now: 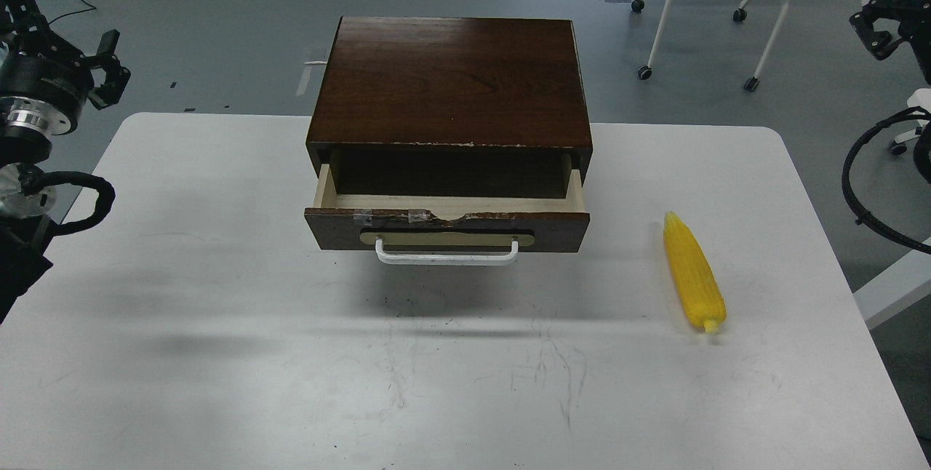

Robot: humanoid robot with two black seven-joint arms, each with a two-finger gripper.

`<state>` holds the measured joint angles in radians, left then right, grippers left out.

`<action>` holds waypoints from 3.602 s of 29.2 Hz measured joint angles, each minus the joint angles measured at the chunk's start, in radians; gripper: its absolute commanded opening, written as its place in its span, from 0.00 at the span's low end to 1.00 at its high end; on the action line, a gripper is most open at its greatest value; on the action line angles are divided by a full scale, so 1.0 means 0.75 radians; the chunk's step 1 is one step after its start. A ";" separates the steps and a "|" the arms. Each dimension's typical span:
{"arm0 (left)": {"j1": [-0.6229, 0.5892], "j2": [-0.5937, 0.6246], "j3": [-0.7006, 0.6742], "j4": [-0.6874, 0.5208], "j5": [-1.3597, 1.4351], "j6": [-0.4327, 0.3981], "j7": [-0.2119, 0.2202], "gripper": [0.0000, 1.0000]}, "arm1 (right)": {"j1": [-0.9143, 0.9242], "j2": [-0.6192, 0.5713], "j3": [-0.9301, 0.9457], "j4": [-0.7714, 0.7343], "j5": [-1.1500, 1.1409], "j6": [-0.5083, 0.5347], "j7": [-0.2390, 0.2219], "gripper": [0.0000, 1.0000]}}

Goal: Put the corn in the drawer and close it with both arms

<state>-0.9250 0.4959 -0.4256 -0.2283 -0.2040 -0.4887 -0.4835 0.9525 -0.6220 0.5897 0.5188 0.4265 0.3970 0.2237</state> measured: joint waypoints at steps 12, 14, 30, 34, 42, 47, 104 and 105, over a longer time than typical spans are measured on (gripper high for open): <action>0.027 -0.003 -0.006 0.028 0.003 0.000 -0.007 0.98 | 0.015 -0.008 -0.009 0.003 -0.020 -0.027 0.013 1.00; 0.042 -0.013 0.001 0.034 0.002 0.000 -0.007 0.99 | 0.040 -0.025 -0.034 0.009 -0.089 -0.031 0.012 1.00; 0.045 -0.013 -0.015 0.028 0.000 0.000 -0.007 0.98 | 0.516 -0.294 -0.546 0.373 -1.133 -0.053 0.001 1.00; 0.043 -0.011 -0.016 0.026 -0.001 0.000 -0.007 0.98 | 0.545 -0.373 -0.679 0.601 -1.548 -0.085 0.000 1.00; 0.043 0.004 -0.016 0.026 -0.001 0.000 -0.007 0.98 | 0.477 -0.412 -0.906 0.825 -1.998 -0.182 -0.032 1.00; 0.044 0.032 -0.015 0.026 -0.002 0.000 -0.007 0.98 | 0.349 -0.353 -0.965 0.864 -2.114 -0.257 -0.062 1.00; 0.059 0.104 -0.007 0.055 0.009 0.000 -0.007 0.98 | 0.890 -0.223 -0.953 0.990 -2.452 -0.352 -0.144 0.00; 0.058 0.104 -0.007 0.054 0.009 0.000 -0.007 0.98 | 0.926 -0.187 -0.952 1.012 -2.471 -0.351 -0.143 0.00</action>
<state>-0.8813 0.5736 -0.4311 -0.1875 -0.1970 -0.4887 -0.4886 1.6467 -0.7626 -0.1246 1.2781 -1.4267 0.1334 0.1168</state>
